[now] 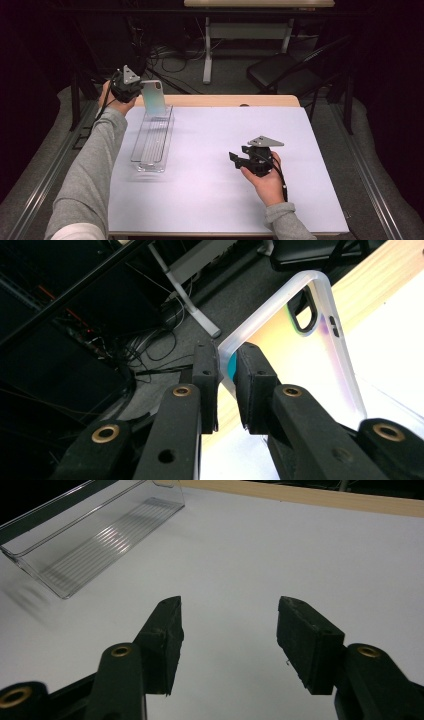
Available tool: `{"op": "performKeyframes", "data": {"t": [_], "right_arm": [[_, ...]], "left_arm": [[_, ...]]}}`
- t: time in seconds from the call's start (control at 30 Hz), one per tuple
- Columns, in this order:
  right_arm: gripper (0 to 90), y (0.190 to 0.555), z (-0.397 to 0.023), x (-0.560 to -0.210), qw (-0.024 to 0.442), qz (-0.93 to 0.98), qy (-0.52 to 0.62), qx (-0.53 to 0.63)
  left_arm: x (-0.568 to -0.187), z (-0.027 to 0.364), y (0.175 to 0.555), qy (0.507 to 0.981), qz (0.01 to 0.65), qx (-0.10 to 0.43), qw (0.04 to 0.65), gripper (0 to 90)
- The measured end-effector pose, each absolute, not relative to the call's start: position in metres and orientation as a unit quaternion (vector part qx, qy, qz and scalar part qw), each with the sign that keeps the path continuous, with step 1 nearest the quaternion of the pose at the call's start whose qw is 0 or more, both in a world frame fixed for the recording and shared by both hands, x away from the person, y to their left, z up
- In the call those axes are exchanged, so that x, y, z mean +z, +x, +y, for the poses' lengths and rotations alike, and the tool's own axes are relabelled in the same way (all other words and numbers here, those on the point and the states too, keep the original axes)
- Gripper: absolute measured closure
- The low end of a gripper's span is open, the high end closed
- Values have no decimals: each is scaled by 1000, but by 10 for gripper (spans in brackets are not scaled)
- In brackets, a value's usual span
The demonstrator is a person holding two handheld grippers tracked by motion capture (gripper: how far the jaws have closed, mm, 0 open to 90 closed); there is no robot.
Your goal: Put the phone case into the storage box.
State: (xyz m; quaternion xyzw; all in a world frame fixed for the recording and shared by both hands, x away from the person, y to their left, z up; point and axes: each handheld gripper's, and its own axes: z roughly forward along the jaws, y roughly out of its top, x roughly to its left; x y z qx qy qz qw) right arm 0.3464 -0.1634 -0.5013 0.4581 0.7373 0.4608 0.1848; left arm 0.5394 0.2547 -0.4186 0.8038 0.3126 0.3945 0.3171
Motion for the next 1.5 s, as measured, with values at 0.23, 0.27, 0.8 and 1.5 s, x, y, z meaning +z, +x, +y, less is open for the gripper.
{"op": "performKeyframes", "data": {"t": [0.23,0.27,0.8,1.5], "right_arm": [[438,346,-165,-502,185,737,459,461],[438,346,-166,-502,186,737,459,461],[439,344,-170,-504,187,731,467,462],[441,345,-170,-508,184,734,467,457]], "left_arm": [[-428,247,542,807,300,402,312,802],[-430,246,543,807,298,403,311,803],[-448,237,551,808,281,419,303,803],[-468,241,549,802,274,435,304,803]]}}
